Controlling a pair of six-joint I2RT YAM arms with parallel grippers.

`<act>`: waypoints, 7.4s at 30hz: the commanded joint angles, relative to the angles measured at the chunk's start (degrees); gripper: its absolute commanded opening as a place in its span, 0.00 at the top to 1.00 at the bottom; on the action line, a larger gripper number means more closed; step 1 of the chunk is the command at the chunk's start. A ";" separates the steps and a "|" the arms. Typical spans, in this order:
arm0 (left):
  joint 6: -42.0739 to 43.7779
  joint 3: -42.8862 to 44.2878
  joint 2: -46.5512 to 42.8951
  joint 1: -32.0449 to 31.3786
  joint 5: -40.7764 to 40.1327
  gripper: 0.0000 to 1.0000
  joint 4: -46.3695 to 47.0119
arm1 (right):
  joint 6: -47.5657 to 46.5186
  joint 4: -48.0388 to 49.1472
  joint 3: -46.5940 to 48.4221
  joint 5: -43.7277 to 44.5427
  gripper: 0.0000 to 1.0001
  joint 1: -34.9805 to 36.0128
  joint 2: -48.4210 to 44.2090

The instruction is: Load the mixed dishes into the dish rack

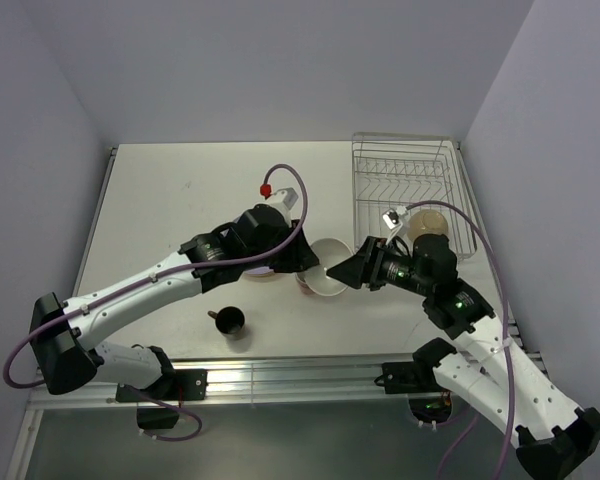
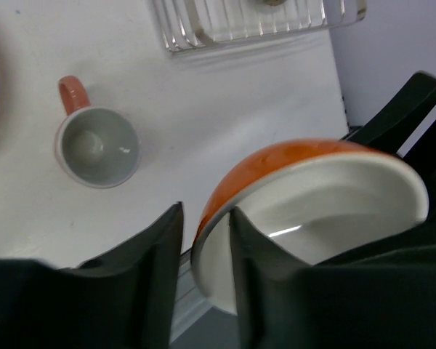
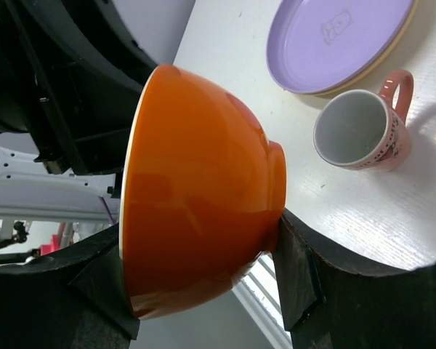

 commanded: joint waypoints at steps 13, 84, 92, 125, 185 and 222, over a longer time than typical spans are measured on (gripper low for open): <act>1.95 3.68 -1.96 -0.59 1.56 0.07 4.14 | -2.07 -2.55 6.26 6.36 1.00 0.69 -2.23; 5.46 -5.19 -1.70 6.18 -7.31 0.07 -4.47 | -16.13 -43.51 57.77 87.05 0.89 -1.42 82.58; 5.20 -4.58 -0.65 6.18 -6.61 0.07 -4.30 | -19.03 -37.54 53.29 80.46 0.45 -1.42 79.16; 3.97 -3.79 2.25 6.09 -6.17 0.08 -5.35 | -23.17 -27.34 43.97 58.41 0.07 -2.30 61.32; 3.18 -2.99 -6.86 6.09 5.86 1.00 4.31 | -11.40 -17.33 15.59 1.11 0.07 -7.04 11.66; -7.28 -13.19 -19.37 6.18 22.48 1.00 30.42 | 43.54 57.99 -5.07 -36.09 0.10 -15.39 1.64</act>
